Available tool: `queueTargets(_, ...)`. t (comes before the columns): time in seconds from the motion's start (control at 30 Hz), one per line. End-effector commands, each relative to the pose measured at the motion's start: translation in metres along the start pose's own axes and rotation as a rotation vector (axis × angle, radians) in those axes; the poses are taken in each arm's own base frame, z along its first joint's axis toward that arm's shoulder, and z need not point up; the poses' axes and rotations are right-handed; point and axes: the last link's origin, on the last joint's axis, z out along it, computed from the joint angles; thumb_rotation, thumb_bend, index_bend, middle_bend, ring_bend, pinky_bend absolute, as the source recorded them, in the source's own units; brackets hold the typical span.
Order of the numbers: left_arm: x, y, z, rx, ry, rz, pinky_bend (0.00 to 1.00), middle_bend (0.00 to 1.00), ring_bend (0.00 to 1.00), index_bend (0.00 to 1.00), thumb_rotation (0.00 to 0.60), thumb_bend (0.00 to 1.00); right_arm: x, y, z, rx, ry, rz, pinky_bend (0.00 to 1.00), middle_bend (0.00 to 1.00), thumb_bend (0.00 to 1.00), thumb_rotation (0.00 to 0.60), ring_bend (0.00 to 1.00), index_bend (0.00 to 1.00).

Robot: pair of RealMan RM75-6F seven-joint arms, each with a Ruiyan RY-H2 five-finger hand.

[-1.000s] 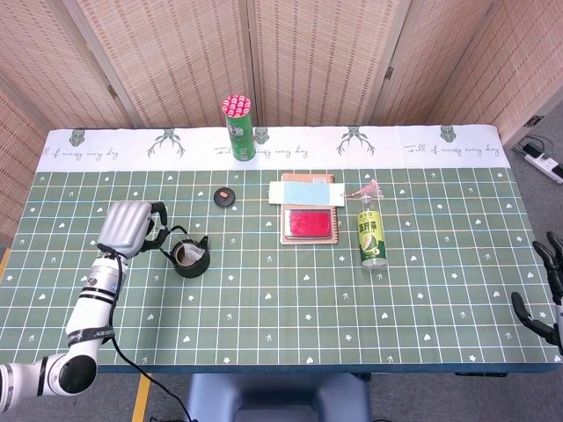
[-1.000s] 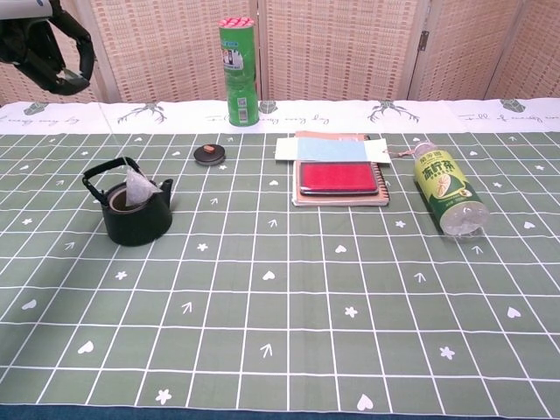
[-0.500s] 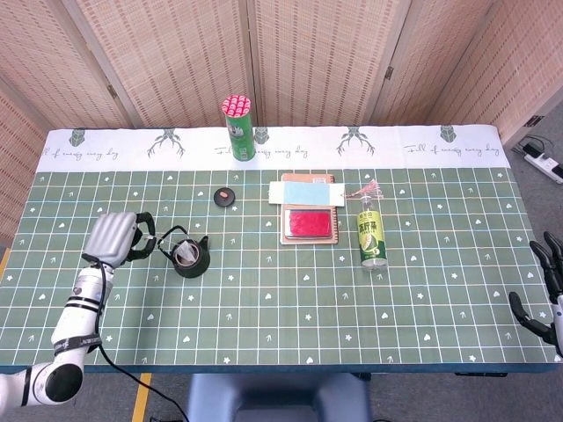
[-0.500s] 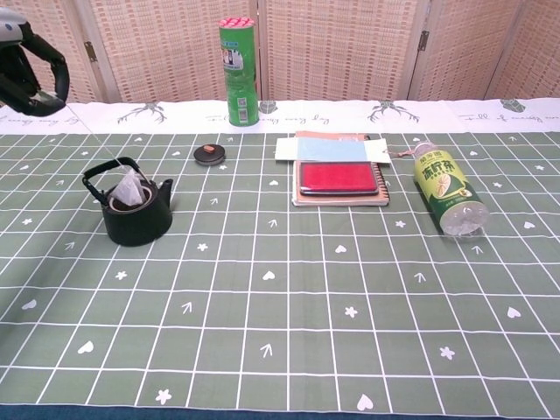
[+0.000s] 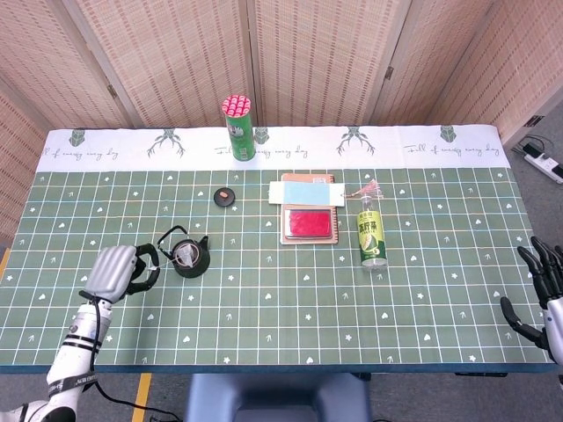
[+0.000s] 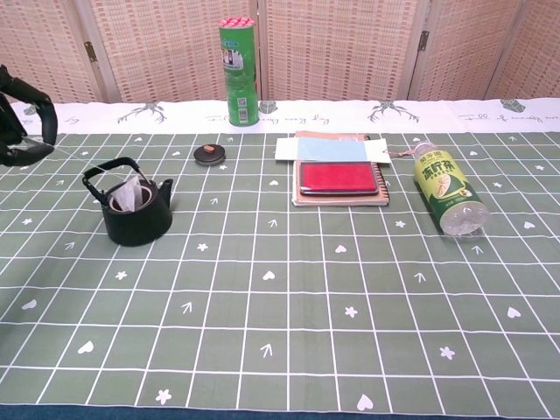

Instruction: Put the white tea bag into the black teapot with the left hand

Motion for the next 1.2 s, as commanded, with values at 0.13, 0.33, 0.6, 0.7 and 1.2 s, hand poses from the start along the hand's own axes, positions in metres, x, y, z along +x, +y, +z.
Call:
queueTargets(0.13, -0.041, -0.01, 0.002, -0.01, -0.041, -0.122, 1.0, 1.0, 1.0, 0.62, 0.6, 0.6, 0.001, -0.001, -0.003, 0.014, 0.0, 0.008, 0.0, 0.0, 0.42, 0.6, 0.0, 0.0)
queueTargets(0.33, -0.055, -0.02, 0.013, 0.009, -0.055, -0.16, 1.0, 1.0, 1.0, 0.62, 0.6, 0.6, 0.008, 0.004, -0.005, 0.008, 0.025, 0.021, 0.0, 0.0, 0.42, 0.6, 0.0, 0.0)
queueTargets(0.6, -0.083, -0.028, 0.006, 0.021, -0.113, -0.249, 1.0, 1.0, 1.0, 0.61, 0.6, 0.6, 0.005, 0.001, -0.005, 0.022, 0.009, 0.017, 0.0, 0.0, 0.42, 0.6, 0.0, 0.0)
queueTargets(0.7, -0.087, -0.032, 0.002, 0.022, -0.107, -0.245, 1.0, 1.0, 1.0, 0.6, 0.6, 0.6, 0.005, 0.001, -0.005, 0.02, 0.012, 0.019, 0.0, 0.0, 0.42, 0.6, 0.0, 0.0)
queueTargets(1.2, -0.089, -0.054, -0.012, 0.09, -0.141, -0.261, 1.0, 1.0, 1.0, 0.24, 0.6, 0.29, 0.004, 0.001, -0.005, 0.02, 0.011, 0.014, 0.0, 0.0, 0.42, 0.6, 0.0, 0.0)
